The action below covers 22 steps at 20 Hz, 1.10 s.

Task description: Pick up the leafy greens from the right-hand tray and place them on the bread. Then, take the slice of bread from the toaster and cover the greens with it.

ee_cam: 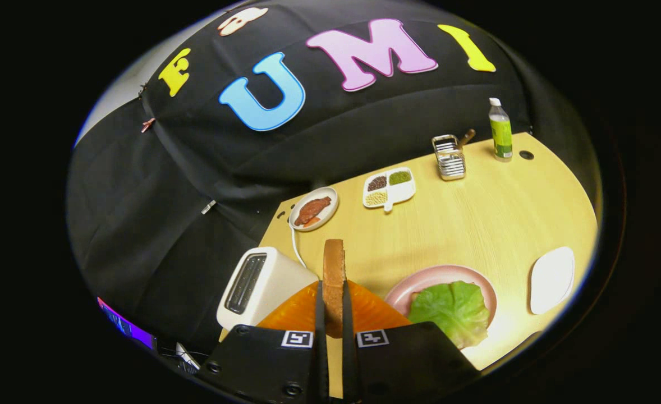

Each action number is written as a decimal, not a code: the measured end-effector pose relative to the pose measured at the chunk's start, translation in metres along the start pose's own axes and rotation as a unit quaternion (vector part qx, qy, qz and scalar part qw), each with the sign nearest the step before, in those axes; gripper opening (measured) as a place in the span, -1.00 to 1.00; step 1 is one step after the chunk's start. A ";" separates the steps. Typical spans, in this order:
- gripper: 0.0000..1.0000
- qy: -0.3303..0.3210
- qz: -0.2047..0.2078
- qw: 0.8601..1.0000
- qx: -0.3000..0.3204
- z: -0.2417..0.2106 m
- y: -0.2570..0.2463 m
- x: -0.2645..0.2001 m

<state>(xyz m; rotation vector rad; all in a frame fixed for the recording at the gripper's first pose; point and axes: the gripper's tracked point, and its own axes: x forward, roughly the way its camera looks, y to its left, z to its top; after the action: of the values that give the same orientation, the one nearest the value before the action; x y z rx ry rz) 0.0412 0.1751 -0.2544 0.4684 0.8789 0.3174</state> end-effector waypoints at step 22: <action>0.14 0.038 -0.108 0.992 0.050 -0.066 -0.180 -0.010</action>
<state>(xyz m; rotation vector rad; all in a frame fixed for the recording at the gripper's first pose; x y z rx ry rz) -0.0039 0.0338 -0.3762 0.4521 1.0132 0.0926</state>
